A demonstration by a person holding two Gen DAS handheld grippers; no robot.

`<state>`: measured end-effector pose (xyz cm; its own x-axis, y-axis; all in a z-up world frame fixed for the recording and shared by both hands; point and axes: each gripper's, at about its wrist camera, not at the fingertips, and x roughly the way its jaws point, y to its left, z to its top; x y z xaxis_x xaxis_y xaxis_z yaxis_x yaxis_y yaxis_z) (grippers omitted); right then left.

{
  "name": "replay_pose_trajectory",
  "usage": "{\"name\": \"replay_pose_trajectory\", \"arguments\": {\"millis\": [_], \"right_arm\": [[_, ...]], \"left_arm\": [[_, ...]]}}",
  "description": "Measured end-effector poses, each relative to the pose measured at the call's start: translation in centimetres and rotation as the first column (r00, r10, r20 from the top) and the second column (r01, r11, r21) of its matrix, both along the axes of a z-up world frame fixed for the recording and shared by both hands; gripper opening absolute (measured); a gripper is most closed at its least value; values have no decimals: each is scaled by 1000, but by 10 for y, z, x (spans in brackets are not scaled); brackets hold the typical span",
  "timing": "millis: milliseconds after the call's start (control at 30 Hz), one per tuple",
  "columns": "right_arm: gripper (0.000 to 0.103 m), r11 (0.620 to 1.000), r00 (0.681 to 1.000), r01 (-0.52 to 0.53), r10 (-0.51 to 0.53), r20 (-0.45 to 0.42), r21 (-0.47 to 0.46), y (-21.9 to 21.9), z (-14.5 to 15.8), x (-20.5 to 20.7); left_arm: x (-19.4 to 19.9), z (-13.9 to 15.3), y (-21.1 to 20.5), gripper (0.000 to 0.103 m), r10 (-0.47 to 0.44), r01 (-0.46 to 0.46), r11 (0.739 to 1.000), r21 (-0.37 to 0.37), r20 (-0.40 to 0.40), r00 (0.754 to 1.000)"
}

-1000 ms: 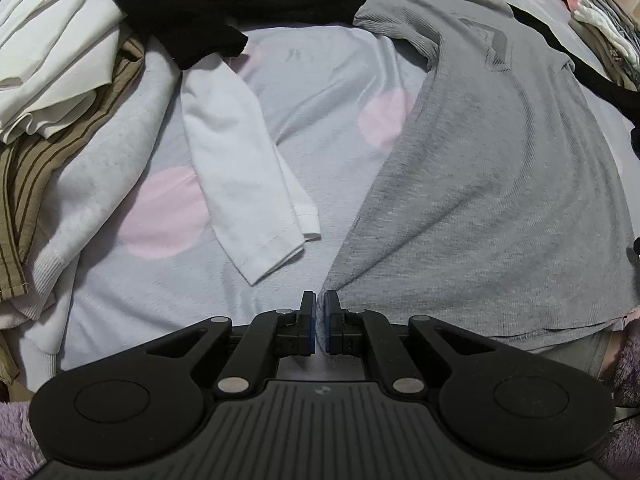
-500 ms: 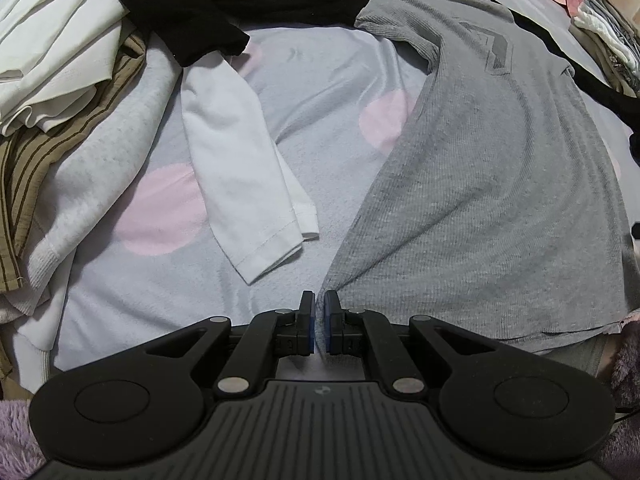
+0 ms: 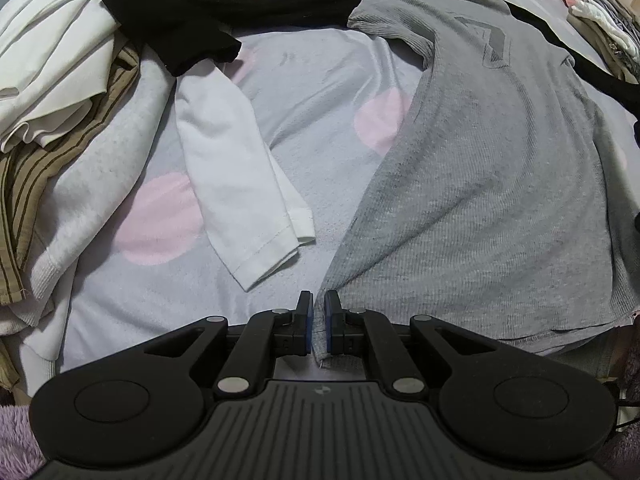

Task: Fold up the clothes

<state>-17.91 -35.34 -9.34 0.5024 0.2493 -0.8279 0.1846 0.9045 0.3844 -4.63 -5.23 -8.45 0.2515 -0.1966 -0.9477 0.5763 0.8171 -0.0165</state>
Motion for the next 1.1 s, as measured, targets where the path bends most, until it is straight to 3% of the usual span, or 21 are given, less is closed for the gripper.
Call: {"name": "replay_pose_trajectory", "arguments": {"millis": [67, 233, 367, 467, 1000, 1100], "right_arm": [[29, 1000, 1000, -1, 1, -4, 13, -1, -1, 4], [29, 991, 993, 117, -117, -5, 67, -23, 1, -8], [29, 975, 975, 219, -218, -41, 37, -43, 2, -22], [29, 972, 971, 233, -231, -58, 24, -52, 2, -31], [30, 1000, 992, -2, 4, -124, 22, -27, -32, -38], [22, 999, 991, -45, 46, -125, 13, -17, -33, -34]], "left_arm": [[1, 0, 1, 3, 3, -3, 1000, -3, -3, 1000], [2, -2, -1, 3, -1, 1, 1000, 4, -6, 1000], [2, -1, -4, 3, -5, 5, 1000, 12, -5, 1000], [3, -2, -4, 3, -4, 4, 1000, 13, -7, 1000], [0, -3, -7, 3, -16, 16, 999, 35, 4, 1000], [0, -3, -6, 3, -16, 16, 999, 31, 4, 1000]]}}
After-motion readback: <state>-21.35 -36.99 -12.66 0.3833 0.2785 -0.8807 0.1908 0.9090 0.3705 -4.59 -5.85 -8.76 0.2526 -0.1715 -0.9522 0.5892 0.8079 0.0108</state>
